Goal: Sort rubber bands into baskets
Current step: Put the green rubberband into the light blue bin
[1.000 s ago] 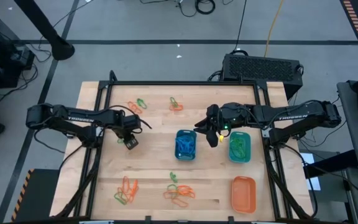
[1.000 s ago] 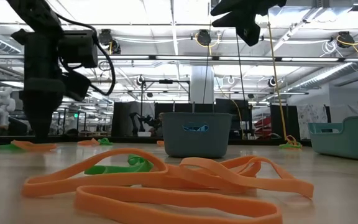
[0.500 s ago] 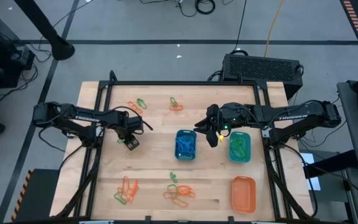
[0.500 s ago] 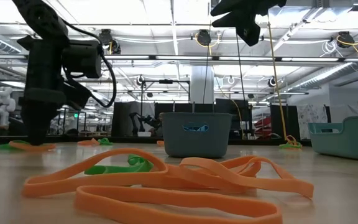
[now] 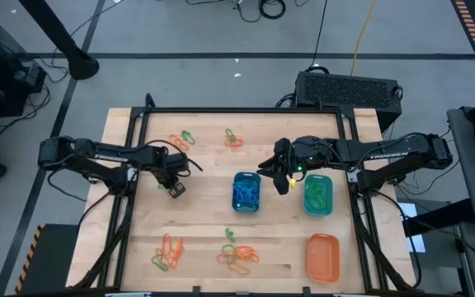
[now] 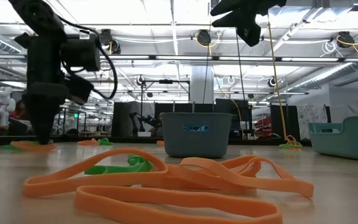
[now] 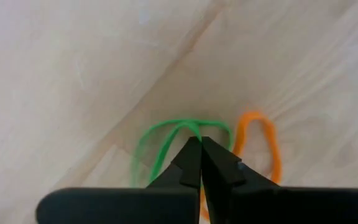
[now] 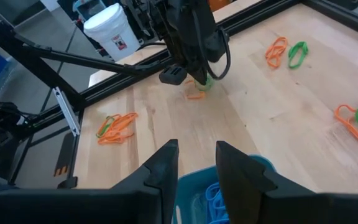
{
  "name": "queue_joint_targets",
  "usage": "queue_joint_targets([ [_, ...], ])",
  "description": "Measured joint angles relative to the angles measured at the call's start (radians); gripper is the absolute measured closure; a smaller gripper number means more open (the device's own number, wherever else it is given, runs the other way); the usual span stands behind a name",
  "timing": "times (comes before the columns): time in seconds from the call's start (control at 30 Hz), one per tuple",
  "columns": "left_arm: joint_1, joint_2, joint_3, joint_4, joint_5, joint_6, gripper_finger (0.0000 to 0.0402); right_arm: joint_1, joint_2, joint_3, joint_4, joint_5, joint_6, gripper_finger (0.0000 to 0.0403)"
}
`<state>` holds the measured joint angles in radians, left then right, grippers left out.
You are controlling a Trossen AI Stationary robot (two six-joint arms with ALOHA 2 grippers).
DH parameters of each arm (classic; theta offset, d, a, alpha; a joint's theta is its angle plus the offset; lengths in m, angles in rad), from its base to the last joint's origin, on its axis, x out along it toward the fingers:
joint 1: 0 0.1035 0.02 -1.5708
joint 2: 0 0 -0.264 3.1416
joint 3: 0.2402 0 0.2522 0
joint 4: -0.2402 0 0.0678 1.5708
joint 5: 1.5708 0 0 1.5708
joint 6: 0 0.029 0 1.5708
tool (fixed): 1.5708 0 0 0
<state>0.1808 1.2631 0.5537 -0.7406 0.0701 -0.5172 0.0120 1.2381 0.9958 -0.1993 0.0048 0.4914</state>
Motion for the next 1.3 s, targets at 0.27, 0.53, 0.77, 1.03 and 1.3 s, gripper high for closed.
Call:
queue_joint_targets([
  [0.27, 0.000, -0.143, 0.001, -0.031, -0.003, 0.000, 0.0399, 0.000, 0.000, 0.000, 0.000, -0.001, 0.021, 0.0303],
  [0.53, 0.000, -0.276, 0.002, -0.069, 0.009, 0.007, 0.0400, 0.000, 0.000, 0.000, 0.008, -0.001, 0.021, 0.0303],
  [0.77, 0.000, -0.375, 0.002, 0.044, 0.075, 0.085, 0.0400, 0.000, 0.025, 0.001, 0.108, -0.001, 0.023, 0.0303],
  [1.03, 0.000, -0.388, 0.003, 0.672, 0.115, 0.105, 0.0400, -0.004, 0.230, 0.001, 0.418, -0.004, -0.082, 0.0303],
  [1.3, 0.000, -0.366, 0.004, 0.929, 0.120, 0.038, 0.0401, -0.024, 0.380, 0.039, 0.612, 0.061, -0.225, 0.0293],
])
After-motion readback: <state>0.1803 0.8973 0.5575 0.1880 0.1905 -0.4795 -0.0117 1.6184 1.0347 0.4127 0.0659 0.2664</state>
